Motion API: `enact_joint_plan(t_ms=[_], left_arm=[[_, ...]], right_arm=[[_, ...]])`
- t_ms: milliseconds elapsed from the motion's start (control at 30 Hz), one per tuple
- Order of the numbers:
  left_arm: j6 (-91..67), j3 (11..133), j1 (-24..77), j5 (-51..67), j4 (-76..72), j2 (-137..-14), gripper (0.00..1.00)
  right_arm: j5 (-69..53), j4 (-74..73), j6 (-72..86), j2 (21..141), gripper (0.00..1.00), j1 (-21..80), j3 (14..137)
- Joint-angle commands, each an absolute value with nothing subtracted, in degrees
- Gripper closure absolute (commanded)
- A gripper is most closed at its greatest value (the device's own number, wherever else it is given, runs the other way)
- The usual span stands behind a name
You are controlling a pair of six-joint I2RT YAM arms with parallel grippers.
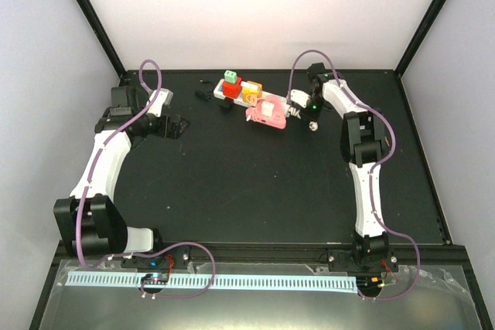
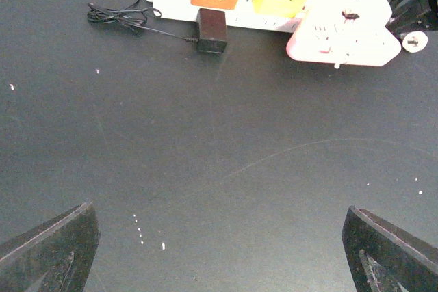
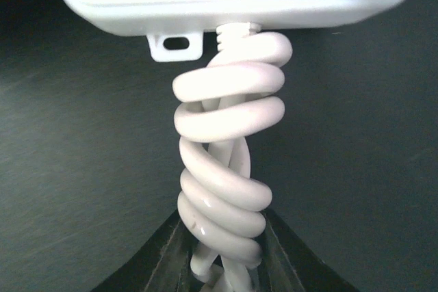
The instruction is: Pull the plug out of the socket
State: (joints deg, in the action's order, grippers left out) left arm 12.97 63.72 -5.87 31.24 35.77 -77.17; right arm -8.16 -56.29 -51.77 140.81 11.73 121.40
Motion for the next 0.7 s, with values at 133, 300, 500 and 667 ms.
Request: enact_joint_plan(t_ms=[133,300,500,667], left_arm=[[13.01,64.39,-5.47,32.73,35.62,-75.28,0.01],[13.35,64.86,-5.46,30.32,35.38,-74.74,0.01],[13.83,65.43,-5.55,29.53,35.55,-74.44,0.01],[14.00,66.22,-5.58,30.04,35.98,-74.44,0.01]], right_arm=[[-9.67,-55.12,-52.73,131.46,0.76,14.81,108.60],[-11.58,-53.34,-51.68,125.46,0.76,17.63,100.30],[-13.26,-51.51,-49.07,120.00,0.78,21.15,91.48],[-16.14,-51.51,-45.10,117.01,0.82,23.60,86.57]])
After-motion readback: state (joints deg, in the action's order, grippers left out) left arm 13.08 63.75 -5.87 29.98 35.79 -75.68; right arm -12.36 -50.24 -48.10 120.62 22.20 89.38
